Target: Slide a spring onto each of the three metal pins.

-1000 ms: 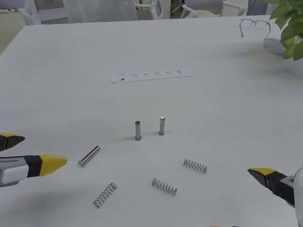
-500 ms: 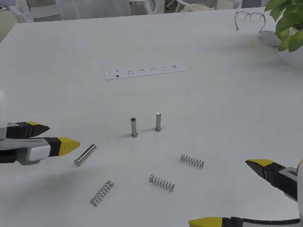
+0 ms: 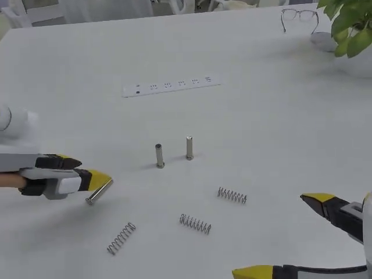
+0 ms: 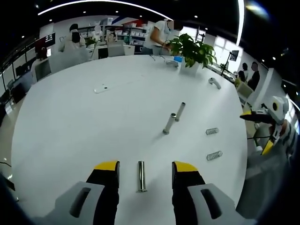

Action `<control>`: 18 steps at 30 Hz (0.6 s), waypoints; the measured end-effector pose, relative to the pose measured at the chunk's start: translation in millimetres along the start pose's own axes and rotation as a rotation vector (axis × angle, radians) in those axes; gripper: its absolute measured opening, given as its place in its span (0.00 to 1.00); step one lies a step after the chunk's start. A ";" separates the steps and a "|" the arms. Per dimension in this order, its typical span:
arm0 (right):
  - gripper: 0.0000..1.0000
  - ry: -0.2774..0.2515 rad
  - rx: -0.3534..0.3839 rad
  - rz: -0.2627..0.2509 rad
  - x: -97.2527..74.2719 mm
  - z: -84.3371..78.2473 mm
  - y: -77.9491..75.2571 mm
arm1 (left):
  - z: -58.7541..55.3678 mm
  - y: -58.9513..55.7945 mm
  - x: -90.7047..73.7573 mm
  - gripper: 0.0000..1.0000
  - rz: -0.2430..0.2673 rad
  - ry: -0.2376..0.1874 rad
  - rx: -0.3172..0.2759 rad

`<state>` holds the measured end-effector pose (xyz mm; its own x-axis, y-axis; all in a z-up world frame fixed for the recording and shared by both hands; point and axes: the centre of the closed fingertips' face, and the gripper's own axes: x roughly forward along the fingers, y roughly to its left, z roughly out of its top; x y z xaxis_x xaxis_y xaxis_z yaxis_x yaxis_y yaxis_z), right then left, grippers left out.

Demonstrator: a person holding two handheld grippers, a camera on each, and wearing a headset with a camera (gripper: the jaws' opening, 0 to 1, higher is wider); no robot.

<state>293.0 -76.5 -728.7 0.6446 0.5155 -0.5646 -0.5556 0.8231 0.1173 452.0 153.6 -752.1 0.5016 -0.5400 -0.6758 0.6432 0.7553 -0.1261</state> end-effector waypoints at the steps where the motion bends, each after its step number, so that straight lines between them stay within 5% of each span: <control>1: 0.98 0.001 0.000 0.000 0.0 0.1 0.0 | -0.6 0.4 2.3 0.37 -0.003 0.003 -0.005; 7: 0.97 -0.022 0.028 0.004 -1.4 4.3 -0.1 | -3.9 5.6 12.0 0.29 0.032 0.023 0.033; 11: 0.97 -0.020 0.027 -0.001 -2.3 5.0 -1.7 | -9.4 1.7 21.2 0.27 -0.009 0.033 -0.037; 13: 0.97 -0.020 0.027 -0.001 -2.4 5.2 -1.9 | -13.4 2.4 24.6 0.25 0.000 0.052 0.004; 18: 0.96 -0.030 0.040 0.004 -1.9 7.0 -0.9 | -19.9 -1.8 32.8 0.22 -0.019 0.064 -0.028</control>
<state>295.9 -76.6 -722.0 0.6583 0.5248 -0.5397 -0.5371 0.8298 0.1518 455.7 141.9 -788.5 0.4506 -0.5305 -0.7180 0.6353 0.7556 -0.1595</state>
